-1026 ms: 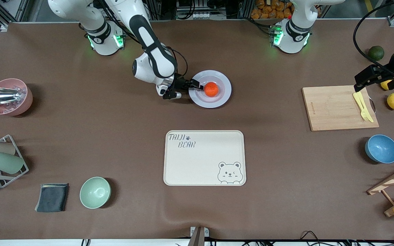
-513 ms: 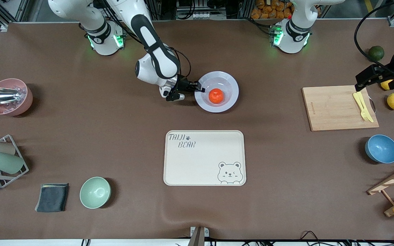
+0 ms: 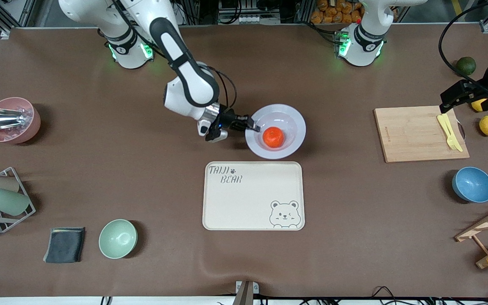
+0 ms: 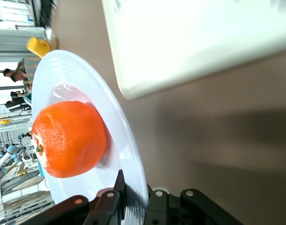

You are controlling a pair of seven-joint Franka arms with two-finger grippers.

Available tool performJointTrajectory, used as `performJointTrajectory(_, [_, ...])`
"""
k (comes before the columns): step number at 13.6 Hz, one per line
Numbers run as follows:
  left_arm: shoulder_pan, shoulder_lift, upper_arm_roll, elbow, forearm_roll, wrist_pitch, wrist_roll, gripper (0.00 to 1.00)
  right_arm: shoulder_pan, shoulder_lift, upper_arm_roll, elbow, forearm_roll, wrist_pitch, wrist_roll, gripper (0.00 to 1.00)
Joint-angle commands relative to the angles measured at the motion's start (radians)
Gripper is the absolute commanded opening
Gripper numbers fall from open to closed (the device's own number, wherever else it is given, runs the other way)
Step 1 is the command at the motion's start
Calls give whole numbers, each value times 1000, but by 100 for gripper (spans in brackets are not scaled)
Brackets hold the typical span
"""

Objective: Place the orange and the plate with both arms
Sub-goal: 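Carry the plate with the right gripper onto the bear tray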

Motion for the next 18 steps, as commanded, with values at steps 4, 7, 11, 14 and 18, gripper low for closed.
performJointTrajectory(4, [8,-20,-1,-9,-11,-16,25,100,-193,198,13,243,-260,-8,-3,0])
performJointTrajectory(7, [8,-18,-1,-9,-11,-16,25,100,-246,263,13,298,-346,-9,-2,0])
performJointTrajectory(11, [8,-18,-1,-11,-11,-16,25,100,-249,282,11,314,-380,-9,-3,75])
performJointTrajectory(14, [8,-17,-1,-9,-13,-16,25,100,-254,256,-13,312,-420,-9,-2,100])
performJointTrajectory(18, [9,-17,-1,-9,-13,-16,25,100,-260,191,-87,311,-636,-59,91,100])
